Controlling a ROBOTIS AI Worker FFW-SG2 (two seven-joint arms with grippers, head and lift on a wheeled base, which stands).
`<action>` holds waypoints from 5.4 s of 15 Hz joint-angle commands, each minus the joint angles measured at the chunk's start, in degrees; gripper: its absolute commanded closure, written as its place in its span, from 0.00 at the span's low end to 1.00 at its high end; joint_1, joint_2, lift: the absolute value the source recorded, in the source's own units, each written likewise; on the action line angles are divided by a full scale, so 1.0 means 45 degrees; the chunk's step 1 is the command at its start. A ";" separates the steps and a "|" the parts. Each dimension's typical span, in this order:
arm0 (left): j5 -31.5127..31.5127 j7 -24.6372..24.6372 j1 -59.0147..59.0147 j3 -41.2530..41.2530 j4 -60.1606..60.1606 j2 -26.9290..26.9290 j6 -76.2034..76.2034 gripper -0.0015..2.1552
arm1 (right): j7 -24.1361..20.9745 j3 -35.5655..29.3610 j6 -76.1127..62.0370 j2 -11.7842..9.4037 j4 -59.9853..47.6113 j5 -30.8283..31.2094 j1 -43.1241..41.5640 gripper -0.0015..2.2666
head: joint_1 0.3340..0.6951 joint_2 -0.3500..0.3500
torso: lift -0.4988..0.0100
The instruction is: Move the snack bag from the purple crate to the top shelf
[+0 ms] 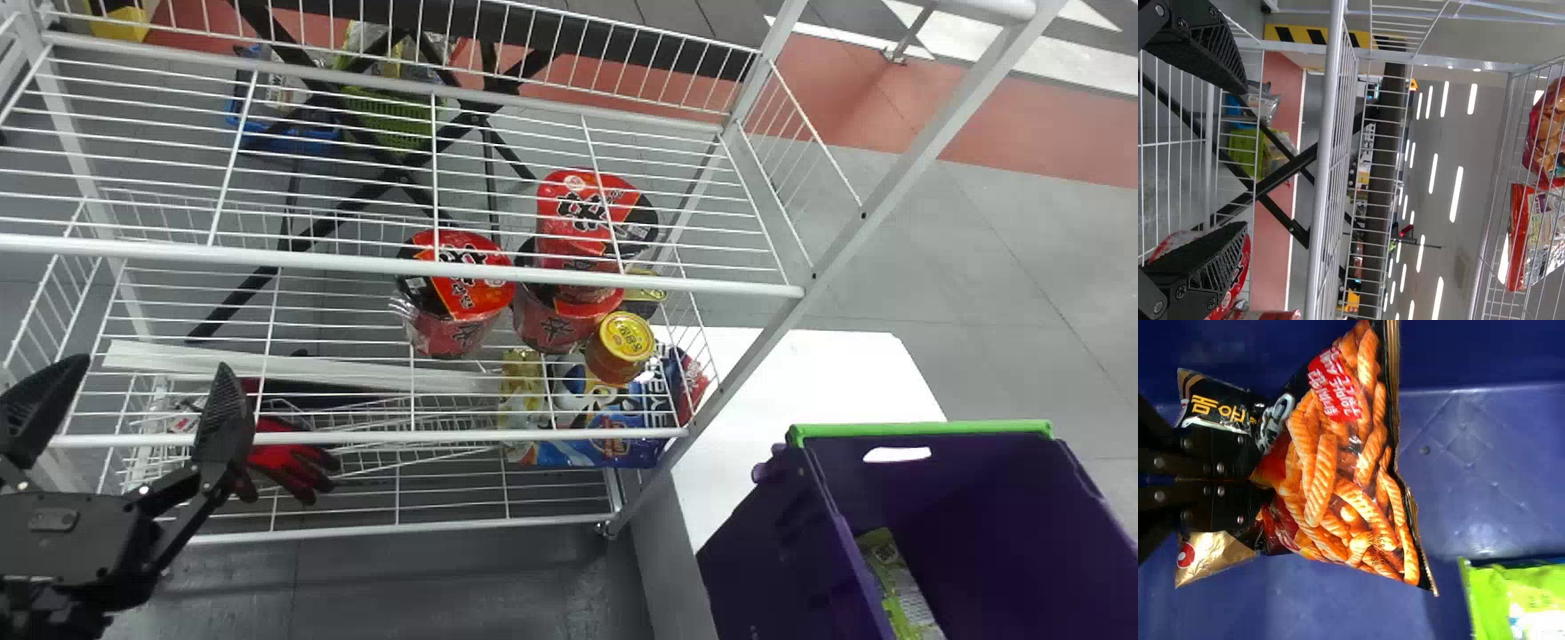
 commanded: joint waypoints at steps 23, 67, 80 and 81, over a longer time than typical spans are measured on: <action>-0.0275 0.0161 0.0073 -0.0250 -0.0274 -0.0058 0.0203 0.05 | 0.0717 -0.1734 0.0497 0.0365 -0.2492 -0.0488 0.0421 0.73 | 1.00 0.00 | 0.28; -0.0685 0.0239 0.0385 -0.0524 -0.0841 -0.0175 0.0554 0.05 | 0.1088 -0.2476 0.1278 0.0385 -0.3742 -0.0585 0.0421 0.73 | 1.00 0.00 | 0.63; -0.0782 0.0219 0.0366 -0.0524 -0.0860 -0.0175 0.0750 0.05 | 0.1479 -0.2769 0.1707 0.0756 -0.4855 -0.0683 0.0499 0.73 | 1.00 0.00 | 0.73; -0.0782 0.0219 0.0366 -0.0524 -0.0860 -0.0175 0.0750 0.05 | 0.1577 -0.2789 0.1903 0.0756 -0.4953 -0.0683 0.0499 0.73 | 1.00 0.00 | 0.74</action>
